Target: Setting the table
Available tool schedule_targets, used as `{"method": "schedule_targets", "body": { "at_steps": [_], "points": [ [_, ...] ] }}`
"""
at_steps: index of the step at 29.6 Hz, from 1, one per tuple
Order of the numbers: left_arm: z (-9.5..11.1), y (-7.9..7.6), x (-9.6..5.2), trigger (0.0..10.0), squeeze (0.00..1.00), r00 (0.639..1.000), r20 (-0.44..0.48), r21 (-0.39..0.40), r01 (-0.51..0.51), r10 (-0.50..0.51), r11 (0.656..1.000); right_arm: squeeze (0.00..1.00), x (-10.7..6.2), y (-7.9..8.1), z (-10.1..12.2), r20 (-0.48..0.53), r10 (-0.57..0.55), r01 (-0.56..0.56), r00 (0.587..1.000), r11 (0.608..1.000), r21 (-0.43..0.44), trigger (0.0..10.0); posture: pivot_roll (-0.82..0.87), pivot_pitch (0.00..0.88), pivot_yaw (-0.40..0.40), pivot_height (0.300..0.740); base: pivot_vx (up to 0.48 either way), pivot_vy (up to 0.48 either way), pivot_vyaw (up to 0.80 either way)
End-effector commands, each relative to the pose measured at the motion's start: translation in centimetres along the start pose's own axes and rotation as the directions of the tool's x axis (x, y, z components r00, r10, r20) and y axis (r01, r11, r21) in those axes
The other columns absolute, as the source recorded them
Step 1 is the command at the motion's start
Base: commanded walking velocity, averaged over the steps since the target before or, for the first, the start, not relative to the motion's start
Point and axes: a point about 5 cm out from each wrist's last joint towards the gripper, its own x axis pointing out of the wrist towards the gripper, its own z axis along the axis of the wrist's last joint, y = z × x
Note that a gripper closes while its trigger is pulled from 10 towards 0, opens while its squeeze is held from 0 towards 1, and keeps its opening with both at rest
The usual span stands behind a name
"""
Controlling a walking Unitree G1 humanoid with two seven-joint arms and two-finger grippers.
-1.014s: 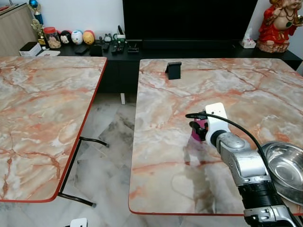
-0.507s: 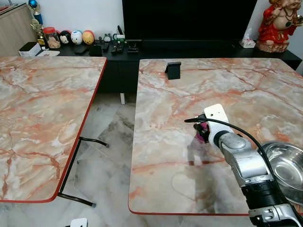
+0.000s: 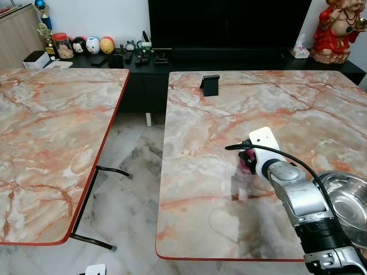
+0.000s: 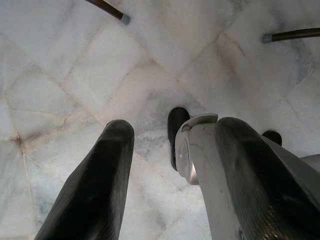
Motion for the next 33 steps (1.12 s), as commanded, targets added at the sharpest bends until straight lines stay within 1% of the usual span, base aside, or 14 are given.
{"method": "schedule_targets", "body": {
  "at_steps": [1, 4, 9, 15, 24, 28, 32, 33],
  "points": [
    [-0.1, 0.2, 0.0, 10.0, 0.0, 1.0, -0.017, 0.011, -0.002, 0.003, 1.0, 0.0, -0.1, -1.0, 0.9, 0.023, -0.039, 0.039, 0.999, 0.999, 0.012, 10.0, -0.13, 0.0, -0.008, 0.719, 0.0, 0.0, 0.0],
    [-0.1, 0.2, 0.0, 10.0, 0.0, 1.0, -0.016, 0.012, -0.004, 0.004, 1.0, 0.0, -0.3, -1.4, 1.8, 0.064, -0.054, 0.051, 0.996, 0.998, 0.041, 10.0, -0.13, 0.0, -0.006, 0.719, 0.0, 0.0, 0.0],
    [-0.1, 0.2, 0.0, 10.0, 0.0, 1.0, -0.016, 0.013, -0.004, 0.004, 1.0, 0.0, -0.3, -1.3, 2.0, 0.071, -0.049, 0.045, 0.996, 0.998, 0.048, 10.0, -0.13, 0.0, -0.006, 0.719, 0.0, 0.0, 0.0],
    [-0.1, 0.2, 0.0, 10.0, 0.0, 1.0, -0.017, 0.013, -0.002, 0.002, 1.0, 0.0, -0.2, -0.8, 1.9, 0.075, -0.024, 0.02, 0.997, 0.998, 0.057, 10.0, -0.13, 0.0, -0.006, 0.719, 0.0, 0.0, 0.0],
    [-0.1, 0.3, 0.0, 10.0, 0.0, 1.0, -0.016, 0.014, -0.004, 0.004, 1.0, 0.0, -0.1, -0.4, 1.9, 0.079, -0.006, 0.0, 0.997, 0.997, 0.074, 10.0, -0.12, 0.0, -0.006, 0.719, 0.0, 0.0, 0.0],
    [-0.1, 0.3, 0.0, 10.0, 0.0, 1.0, -0.016, 0.015, -0.004, 0.004, 1.0, 0.0, -0.1, -0.1, 2.2, 0.103, 0.01, -0.019, 0.995, 0.995, 0.094, 10.0, -0.12, 0.0, -0.006, 0.719, 0.0, 0.0, 0.0],
    [-0.1, 0.3, 0.0, 10.0, 0.0, 1.0, -0.016, 0.014, -0.004, 0.004, 1.0, 0.0, -0.2, 0.4, 2.7, 0.136, 0.035, -0.054, 0.99, 0.988, 0.144, 10.0, -0.12, 0.0, -0.006, 0.719, 0.0, 0.0, 0.0],
    [-0.1, 0.3, 0.0, 10.0, 0.0, 1.0, -0.016, 0.014, -0.004, 0.004, 1.0, 0.0, -0.2, 0.4, 2.7, 0.136, 0.035, -0.054, 0.99, 0.988, 0.144, 10.0, -0.12, 0.0, -0.006, 0.719, 0.0, 0.0, 0.0]
  ]
}}
